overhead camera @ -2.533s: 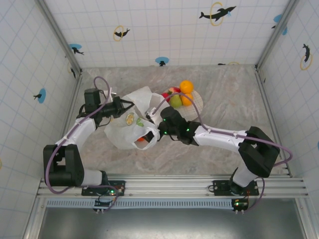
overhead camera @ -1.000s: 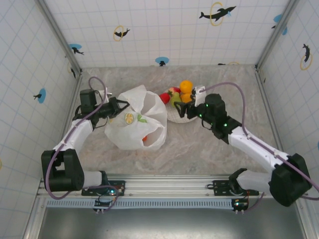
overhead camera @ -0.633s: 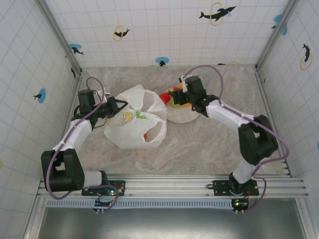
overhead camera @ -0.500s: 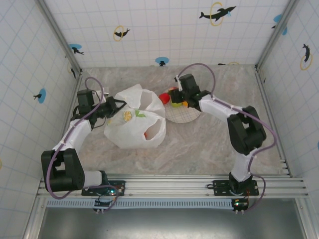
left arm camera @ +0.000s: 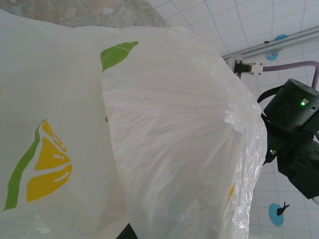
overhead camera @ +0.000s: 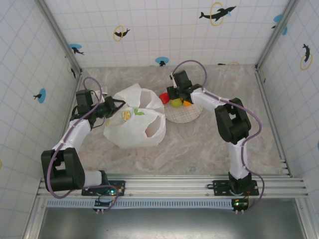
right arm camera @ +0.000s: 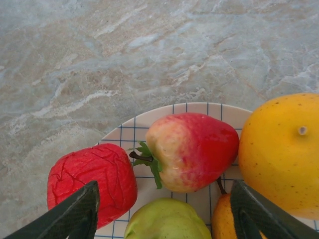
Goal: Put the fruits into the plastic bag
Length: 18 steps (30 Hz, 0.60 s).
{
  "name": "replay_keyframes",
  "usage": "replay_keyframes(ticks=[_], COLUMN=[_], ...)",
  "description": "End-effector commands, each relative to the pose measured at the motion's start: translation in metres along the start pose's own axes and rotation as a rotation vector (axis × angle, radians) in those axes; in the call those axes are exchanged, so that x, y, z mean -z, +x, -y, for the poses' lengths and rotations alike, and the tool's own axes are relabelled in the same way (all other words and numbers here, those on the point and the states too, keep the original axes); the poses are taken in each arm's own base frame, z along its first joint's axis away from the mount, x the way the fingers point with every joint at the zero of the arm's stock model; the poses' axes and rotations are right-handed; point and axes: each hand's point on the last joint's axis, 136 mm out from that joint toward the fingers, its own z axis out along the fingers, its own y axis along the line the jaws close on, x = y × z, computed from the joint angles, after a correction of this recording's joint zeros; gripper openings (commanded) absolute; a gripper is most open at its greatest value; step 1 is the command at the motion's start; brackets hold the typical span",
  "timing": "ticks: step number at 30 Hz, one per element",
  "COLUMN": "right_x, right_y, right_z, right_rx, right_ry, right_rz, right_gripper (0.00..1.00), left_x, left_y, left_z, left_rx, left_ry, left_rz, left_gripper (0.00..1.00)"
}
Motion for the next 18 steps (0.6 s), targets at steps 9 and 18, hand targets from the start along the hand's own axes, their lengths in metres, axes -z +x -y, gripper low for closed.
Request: replay_keyframes(ticks=[9, 18], right_x=[0.003, 0.016], right_y=[0.007, 0.025], right_z=[-0.009, -0.009], right_rx=[0.021, 0.034], right_ry=[-0.053, -0.053], right_rz=[-0.059, -0.1], right_gripper=[0.52, 0.44], left_x=[0.002, 0.002], left_y=[0.002, 0.003], left_z=[0.002, 0.001], left_rx=[0.003, 0.009], left_ry=[0.024, 0.025], left_rz=[-0.007, -0.01], left_gripper=[0.0, 0.0])
